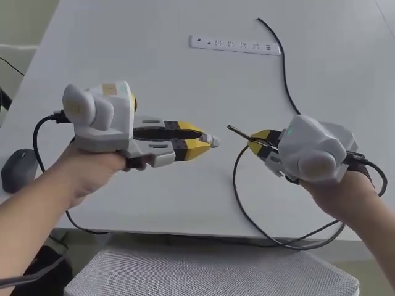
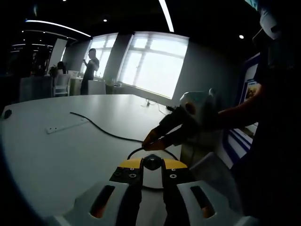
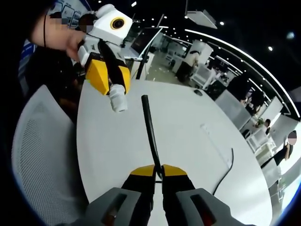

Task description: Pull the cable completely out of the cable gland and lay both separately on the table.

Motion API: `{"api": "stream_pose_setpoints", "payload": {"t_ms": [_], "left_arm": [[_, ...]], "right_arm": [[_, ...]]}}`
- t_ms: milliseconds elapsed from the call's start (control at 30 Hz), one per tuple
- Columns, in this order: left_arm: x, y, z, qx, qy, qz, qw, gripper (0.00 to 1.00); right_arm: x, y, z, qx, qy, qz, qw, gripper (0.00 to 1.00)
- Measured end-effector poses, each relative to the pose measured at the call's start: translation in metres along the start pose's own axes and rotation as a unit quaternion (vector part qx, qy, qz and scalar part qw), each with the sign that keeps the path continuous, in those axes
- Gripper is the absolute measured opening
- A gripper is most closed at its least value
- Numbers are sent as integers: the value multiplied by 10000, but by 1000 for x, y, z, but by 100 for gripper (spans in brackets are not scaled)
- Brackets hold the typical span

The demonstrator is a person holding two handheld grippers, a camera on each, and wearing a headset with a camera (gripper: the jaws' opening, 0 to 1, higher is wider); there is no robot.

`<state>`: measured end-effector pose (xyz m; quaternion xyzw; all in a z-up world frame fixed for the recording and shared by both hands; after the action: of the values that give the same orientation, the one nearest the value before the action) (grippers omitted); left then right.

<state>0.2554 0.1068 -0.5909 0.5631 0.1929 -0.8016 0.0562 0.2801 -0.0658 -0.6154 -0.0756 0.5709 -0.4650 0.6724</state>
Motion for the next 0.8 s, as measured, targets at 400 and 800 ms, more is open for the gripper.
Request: {"api": "stream_pose_setpoints", "payload": {"t_ms": [400,800], "left_arm": [[11,-9,-5,-145,-90,91,9998,15],[27,-23,-14,-351,-59,253,9990,15]], "right_arm": [[-38,21,12,-126,-215,196,9995,0],[-65,42,17,-316,-130,241,9991,0]]}}
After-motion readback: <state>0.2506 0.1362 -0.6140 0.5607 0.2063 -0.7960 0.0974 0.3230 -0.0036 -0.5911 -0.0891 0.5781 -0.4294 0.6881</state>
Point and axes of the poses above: the centre of the closed fingertips' face, and the gripper's own axes: y roughly forward along the fingers, z roughly to its right, x roughly out of its underside, the point moved 7 cm from there along -y, roughly backward along the fingers, and after that the axes turned 1 degree about y, right-handed, at the moved point
